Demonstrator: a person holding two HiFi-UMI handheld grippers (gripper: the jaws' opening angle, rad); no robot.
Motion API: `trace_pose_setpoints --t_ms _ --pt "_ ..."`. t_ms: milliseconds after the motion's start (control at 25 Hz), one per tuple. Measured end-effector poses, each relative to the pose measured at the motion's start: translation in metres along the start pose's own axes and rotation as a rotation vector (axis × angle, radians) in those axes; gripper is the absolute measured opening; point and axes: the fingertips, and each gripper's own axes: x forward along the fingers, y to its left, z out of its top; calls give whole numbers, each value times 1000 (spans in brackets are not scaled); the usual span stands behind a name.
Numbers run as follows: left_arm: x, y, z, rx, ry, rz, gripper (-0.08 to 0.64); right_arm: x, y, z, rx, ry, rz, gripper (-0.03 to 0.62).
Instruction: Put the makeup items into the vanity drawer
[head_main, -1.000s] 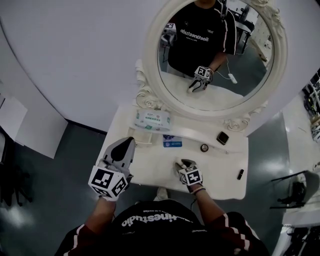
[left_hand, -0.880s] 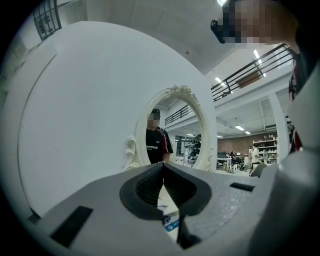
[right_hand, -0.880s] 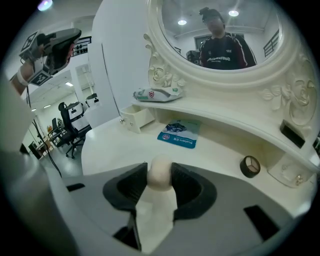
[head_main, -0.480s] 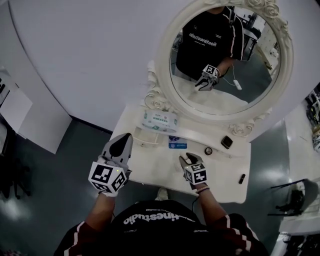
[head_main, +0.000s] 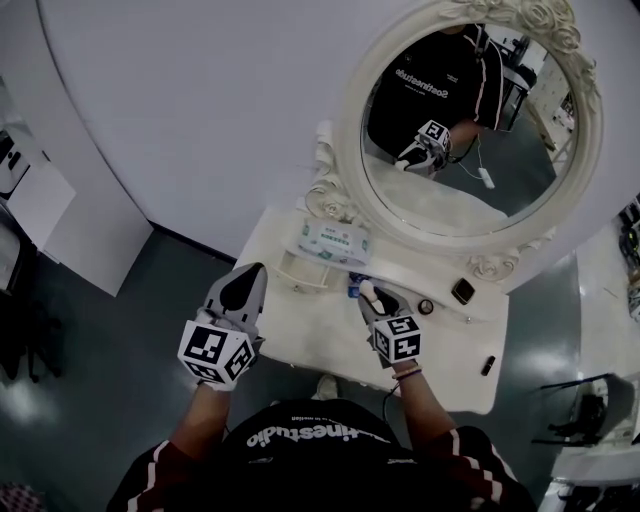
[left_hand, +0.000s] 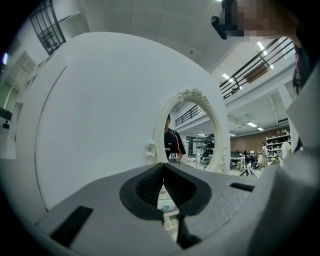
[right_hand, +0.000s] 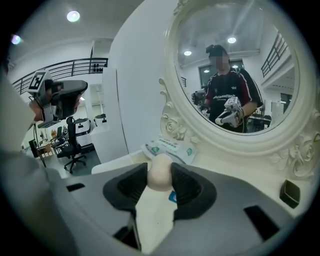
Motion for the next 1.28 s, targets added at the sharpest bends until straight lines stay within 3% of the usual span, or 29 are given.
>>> trace_pose_setpoints --t_ms 320,920,1280 --pt "-23 20 0 -18 5 67 6 44 27 10 -6 16 93 157" --pt "-78 61 1 -4 32 263 6 133 69 -3 -63 120 229 158" --pt "-102 69 -5 -7 54 340 6 158 67 -13 -87 142 214 160"
